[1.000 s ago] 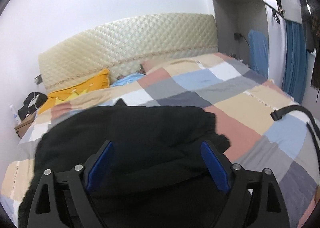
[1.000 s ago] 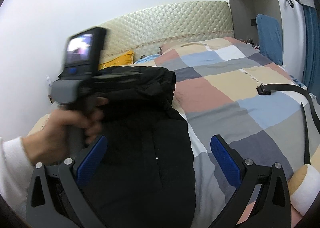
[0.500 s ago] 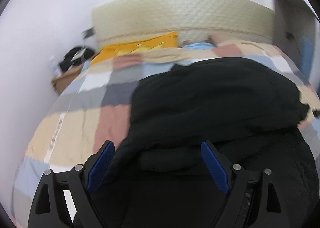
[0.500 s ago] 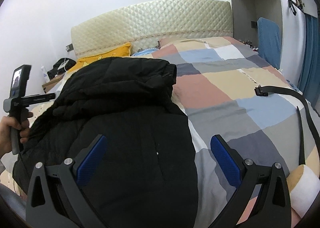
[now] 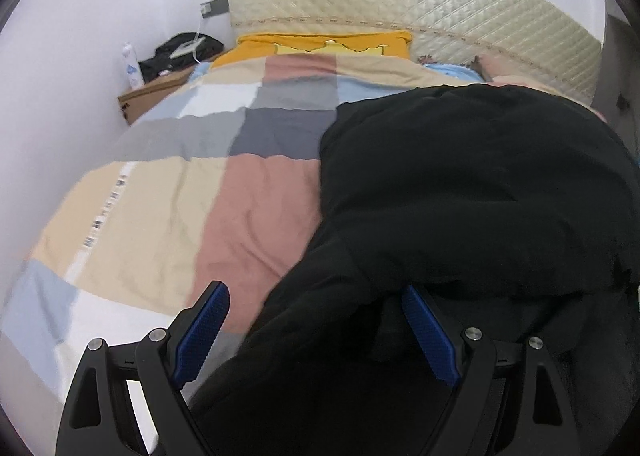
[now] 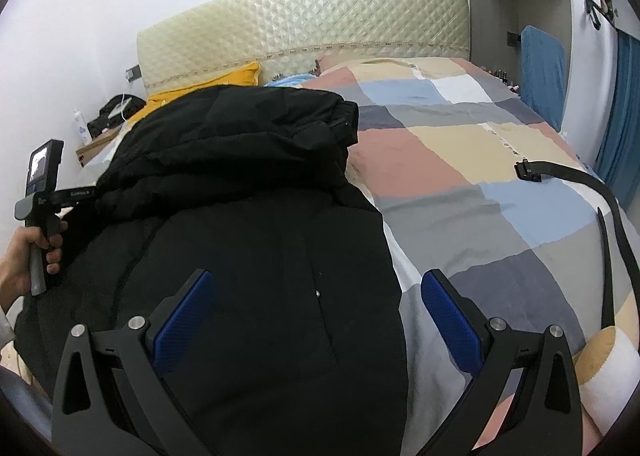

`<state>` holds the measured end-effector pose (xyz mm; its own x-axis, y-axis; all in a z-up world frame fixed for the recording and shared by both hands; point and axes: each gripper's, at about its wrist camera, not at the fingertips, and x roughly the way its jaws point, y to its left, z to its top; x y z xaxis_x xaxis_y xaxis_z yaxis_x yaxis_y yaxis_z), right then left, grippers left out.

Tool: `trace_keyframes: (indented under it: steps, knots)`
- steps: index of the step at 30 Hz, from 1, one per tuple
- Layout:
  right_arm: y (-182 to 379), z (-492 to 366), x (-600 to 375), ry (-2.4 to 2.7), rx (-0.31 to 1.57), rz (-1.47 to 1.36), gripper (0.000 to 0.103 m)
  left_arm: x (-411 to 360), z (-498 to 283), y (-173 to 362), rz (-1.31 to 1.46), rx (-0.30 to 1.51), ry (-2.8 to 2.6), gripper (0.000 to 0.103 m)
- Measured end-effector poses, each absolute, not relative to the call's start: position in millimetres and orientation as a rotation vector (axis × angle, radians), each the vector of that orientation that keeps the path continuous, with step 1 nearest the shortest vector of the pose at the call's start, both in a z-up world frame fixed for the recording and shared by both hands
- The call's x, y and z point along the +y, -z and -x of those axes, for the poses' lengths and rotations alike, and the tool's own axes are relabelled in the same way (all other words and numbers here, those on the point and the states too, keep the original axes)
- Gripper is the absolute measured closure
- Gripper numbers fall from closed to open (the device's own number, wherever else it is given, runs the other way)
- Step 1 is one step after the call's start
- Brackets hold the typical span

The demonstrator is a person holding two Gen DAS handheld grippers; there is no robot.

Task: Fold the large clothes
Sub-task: 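Open the left gripper and withdraw it from the folded sleeve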

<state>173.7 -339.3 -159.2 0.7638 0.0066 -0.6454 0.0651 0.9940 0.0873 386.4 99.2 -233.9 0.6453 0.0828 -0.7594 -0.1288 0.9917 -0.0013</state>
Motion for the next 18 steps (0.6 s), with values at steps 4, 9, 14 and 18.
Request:
trace_keyframes:
  steps: [4, 9, 14, 18]
  knots:
    - [165, -179, -332, 0.023, 0.726, -0.089, 0.0, 95, -400, 244, 0.028, 0.884, -0.135, 0.015]
    - [168, -181, -325, 0.029, 0.739, -0.057, 0.0, 104, -406, 249, 0.042, 0.9, -0.177, 0.015]
    - [169, -183, -323, 0.028, 0.745, -0.058, 0.0, 134, -403, 245, 0.177, 0.876, -0.225, 0.013]
    - [171, -185, -322, 0.023, 0.75, -0.06, 0.0, 144, -402, 238, 0.214, 0.849, -0.237, 0.013]
